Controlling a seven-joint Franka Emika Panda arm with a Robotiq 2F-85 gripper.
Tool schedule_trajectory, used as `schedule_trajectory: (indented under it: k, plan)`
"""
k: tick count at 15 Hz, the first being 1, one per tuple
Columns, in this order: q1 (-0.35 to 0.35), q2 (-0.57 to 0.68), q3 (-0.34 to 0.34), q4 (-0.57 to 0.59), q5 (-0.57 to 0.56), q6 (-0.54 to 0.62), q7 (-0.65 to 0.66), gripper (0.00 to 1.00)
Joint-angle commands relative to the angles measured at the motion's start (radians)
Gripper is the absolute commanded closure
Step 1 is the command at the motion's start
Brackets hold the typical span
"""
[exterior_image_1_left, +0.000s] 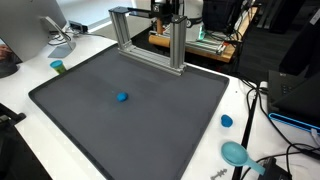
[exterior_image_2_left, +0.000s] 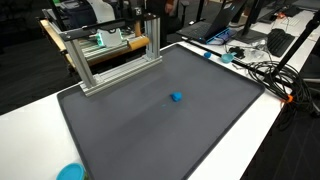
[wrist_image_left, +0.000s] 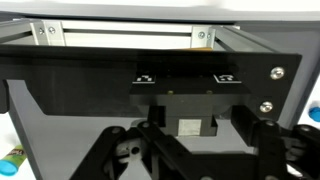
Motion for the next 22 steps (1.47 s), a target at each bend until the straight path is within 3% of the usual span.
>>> schedule_trajectory:
  k: [1,5,10,11,12,15,22]
  plan:
    - [-0.005,-0.016,0.002,-0.03,-0.025,0.013,-0.018,0.23]
    - [-0.004,-0.02,0.003,-0.044,-0.032,0.017,-0.021,0.35]
    - [-0.005,-0.022,0.003,-0.052,-0.043,0.025,-0.025,0.38]
    - [-0.006,-0.022,0.004,-0.053,-0.044,0.025,-0.025,0.54]
    - [-0.006,-0.022,0.004,-0.053,-0.045,0.026,-0.024,0.63]
    - [-0.006,-0.017,0.007,-0.05,-0.047,0.033,-0.019,0.78]
    - [-0.011,0.035,0.02,-0.003,-0.032,0.081,0.036,0.78]
